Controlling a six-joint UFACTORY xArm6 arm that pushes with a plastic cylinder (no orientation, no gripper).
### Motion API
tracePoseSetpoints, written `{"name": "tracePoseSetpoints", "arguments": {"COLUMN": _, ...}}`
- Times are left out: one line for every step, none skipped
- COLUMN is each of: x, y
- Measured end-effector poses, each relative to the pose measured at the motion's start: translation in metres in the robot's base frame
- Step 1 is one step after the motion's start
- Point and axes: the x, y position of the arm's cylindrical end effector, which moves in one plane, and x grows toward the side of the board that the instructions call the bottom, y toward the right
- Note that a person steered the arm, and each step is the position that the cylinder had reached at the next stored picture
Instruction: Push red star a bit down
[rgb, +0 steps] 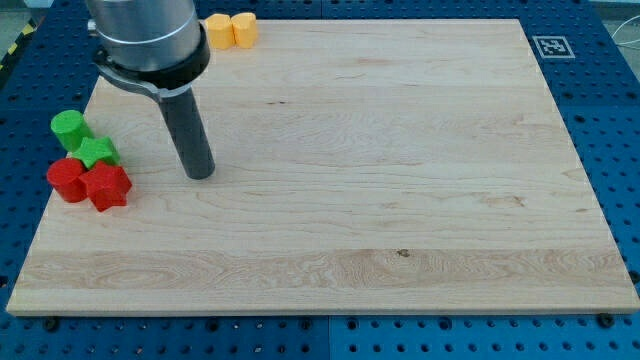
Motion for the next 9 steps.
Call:
{"name": "tracePoseSetpoints", "arguments": {"x": -0.001, "y": -0.016}}
{"name": "tracePoseSetpoints", "arguments": {"x": -0.001, "y": -0.033}}
{"name": "tracePoseSetpoints", "arguments": {"x": -0.001, "y": -0.042}}
{"name": "tracePoseSetpoints", "arguments": {"x": -0.001, "y": -0.049}}
{"name": "tracePoseSetpoints", "arguments": {"x": -0.001, "y": -0.055}}
{"name": "tracePoseSetpoints", "arguments": {"x": 0.0, "y": -0.062}}
{"name": "tracePoseSetpoints", "arguments": {"x": 0.01, "y": -0.065}}
{"name": "tracePoseSetpoints", "arguments": {"x": 0.027, "y": -0.066}}
{"name": "tracePoseSetpoints", "arguments": {"x": 0.043, "y": -0.066}}
